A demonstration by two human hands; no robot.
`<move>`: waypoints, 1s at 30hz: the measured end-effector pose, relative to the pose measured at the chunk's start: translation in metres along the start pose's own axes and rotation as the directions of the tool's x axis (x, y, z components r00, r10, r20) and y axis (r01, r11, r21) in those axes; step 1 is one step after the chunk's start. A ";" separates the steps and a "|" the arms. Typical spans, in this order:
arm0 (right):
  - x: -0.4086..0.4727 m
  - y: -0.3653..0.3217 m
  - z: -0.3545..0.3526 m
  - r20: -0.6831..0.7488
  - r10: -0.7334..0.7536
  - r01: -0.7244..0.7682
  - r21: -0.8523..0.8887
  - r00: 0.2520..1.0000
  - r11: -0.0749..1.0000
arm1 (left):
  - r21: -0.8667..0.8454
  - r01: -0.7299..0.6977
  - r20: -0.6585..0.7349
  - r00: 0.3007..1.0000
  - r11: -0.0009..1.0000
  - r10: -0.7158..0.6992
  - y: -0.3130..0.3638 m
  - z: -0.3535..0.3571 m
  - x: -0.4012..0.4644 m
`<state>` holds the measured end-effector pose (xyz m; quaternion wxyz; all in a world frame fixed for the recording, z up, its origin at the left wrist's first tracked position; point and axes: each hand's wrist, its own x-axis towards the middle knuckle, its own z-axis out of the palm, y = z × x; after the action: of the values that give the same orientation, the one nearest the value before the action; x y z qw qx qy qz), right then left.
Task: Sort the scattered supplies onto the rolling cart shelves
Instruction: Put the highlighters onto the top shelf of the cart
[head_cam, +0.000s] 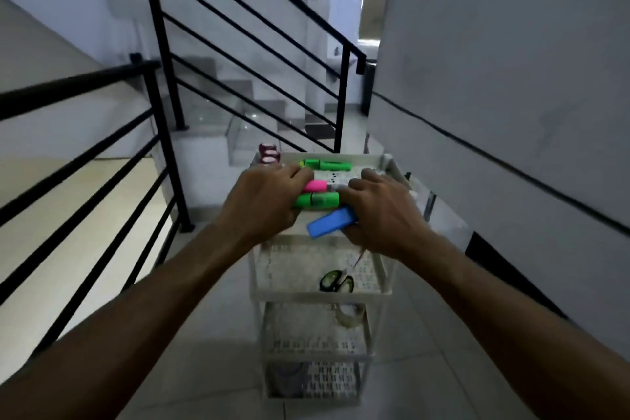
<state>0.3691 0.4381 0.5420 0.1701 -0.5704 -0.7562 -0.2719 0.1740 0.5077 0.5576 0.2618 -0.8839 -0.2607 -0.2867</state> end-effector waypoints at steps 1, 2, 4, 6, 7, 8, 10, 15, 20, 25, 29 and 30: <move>0.010 0.011 -0.006 -0.002 0.014 -0.014 -0.006 1.000 1.000 | 0.000 0.003 -0.008 1.000 1.000 -0.003 -0.006 -0.003 0.015; 0.019 0.022 -0.010 0.002 0.037 -0.037 -0.006 0.999 0.999 | 0.002 0.015 -0.006 1.000 1.000 -0.015 -0.013 -0.005 0.029; 0.039 0.042 -0.009 0.027 0.108 -0.108 0.008 0.994 0.994 | 0.004 0.054 0.014 0.998 0.999 -0.054 -0.029 -0.003 0.057; 0.058 0.061 -0.001 0.095 0.202 -0.206 0.028 0.975 0.978 | -0.017 0.093 0.098 0.991 0.996 -0.091 -0.045 0.005 0.082; 0.069 0.071 0.003 0.153 0.241 -0.248 0.029 0.958 0.968 | -0.034 0.109 0.156 0.982 0.994 -0.102 -0.053 0.011 0.095; 0.079 0.081 0.009 0.227 0.265 -0.277 0.022 0.937 0.961 | -0.047 0.122 0.213 0.971 0.991 -0.110 -0.060 0.018 0.107; 0.097 0.098 0.019 0.399 0.280 -0.307 0.004 0.873 0.952 | -0.059 0.142 0.308 0.944 0.988 -0.117 -0.072 0.034 0.126; 0.123 0.115 0.058 0.647 0.194 -0.303 0.060 0.737 0.951 | -0.121 0.179 0.445 0.889 0.976 -0.108 -0.098 0.074 0.152; 0.135 0.104 0.093 0.700 0.138 -0.250 0.059 0.701 0.967 | -0.171 0.164 0.589 0.808 0.972 -0.033 -0.107 0.096 0.155; 0.139 0.105 0.103 0.619 0.140 -0.288 0.145 0.773 0.946 | -0.220 0.180 0.614 0.789 0.959 -0.007 -0.117 0.105 0.153; 0.143 0.116 0.091 0.575 0.179 -0.361 0.220 0.799 0.906 | -0.295 0.234 0.648 0.761 0.926 0.014 -0.114 0.105 0.157; 0.145 0.118 0.085 0.580 0.182 -0.402 0.276 0.794 0.873 | -0.303 0.235 0.654 0.756 0.924 0.022 -0.111 0.105 0.159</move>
<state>0.4441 0.6247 0.5820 0.1013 -0.6904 -0.7115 0.0832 0.2564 0.7023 0.6217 -0.0309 -0.9441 -0.3273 -0.0227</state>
